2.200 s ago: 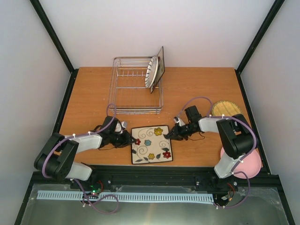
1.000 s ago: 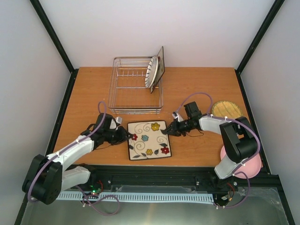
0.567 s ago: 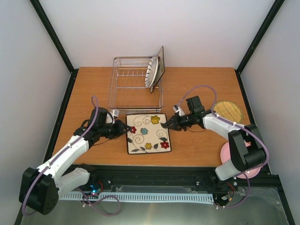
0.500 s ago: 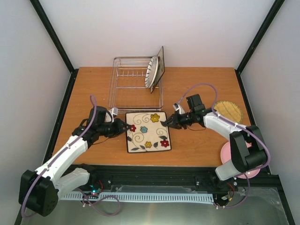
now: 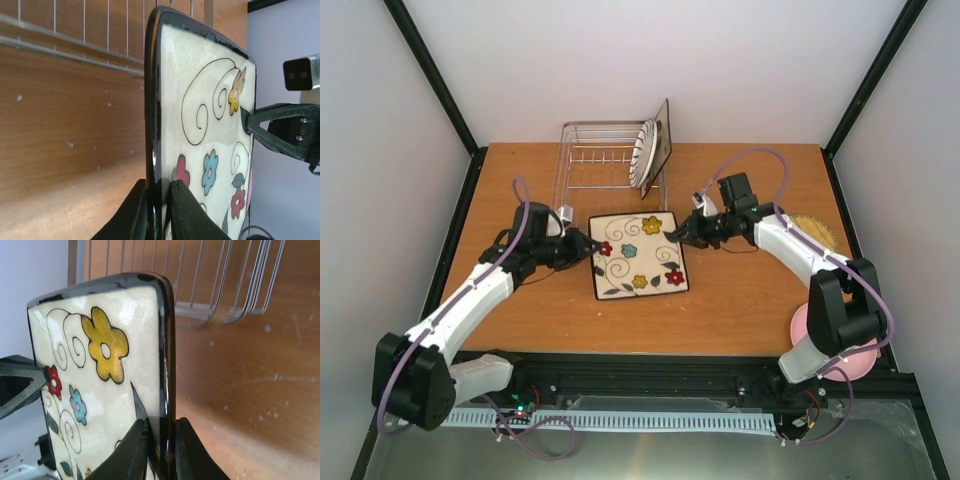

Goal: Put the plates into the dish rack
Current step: Pick up the plate at the center of the board.

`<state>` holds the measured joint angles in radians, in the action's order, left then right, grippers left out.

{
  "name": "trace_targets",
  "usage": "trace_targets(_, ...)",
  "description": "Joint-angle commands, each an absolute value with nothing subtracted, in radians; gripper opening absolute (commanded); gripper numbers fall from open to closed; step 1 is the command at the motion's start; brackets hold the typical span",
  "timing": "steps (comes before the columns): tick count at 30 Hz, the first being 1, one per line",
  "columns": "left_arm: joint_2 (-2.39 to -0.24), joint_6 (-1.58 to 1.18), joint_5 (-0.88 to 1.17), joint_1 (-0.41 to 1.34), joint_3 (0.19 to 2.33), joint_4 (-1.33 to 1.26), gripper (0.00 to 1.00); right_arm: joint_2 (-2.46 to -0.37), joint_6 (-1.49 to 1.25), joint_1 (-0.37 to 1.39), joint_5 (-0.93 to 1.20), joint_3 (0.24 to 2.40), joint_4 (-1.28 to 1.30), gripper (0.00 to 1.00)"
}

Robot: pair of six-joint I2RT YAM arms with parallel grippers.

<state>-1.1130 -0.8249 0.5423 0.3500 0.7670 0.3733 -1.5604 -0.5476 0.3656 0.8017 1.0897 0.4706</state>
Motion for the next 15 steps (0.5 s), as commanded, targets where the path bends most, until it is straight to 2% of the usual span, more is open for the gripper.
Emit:
trace_targets(1, -1.232, -0.758, 0.796, 0.411, 0.917, 0.129, 0.01, -1.619, -0.592, 0.444, 0.957, 1.253, 0.39, 0.03)
trace_targets(7, -1.376, -0.731, 0.826, 0.379, 0.999, 0.117, 0.01, -1.68, -0.571, 0.414, 0.946, 1.343, 0.446, 0.03)
trace_targets(15, -1.461, -0.726, 0.864, 0.362, 1.007, 0.092, 0.01, -1.746, -0.531, 0.394, 0.953, 1.437, 0.506, 0.03)
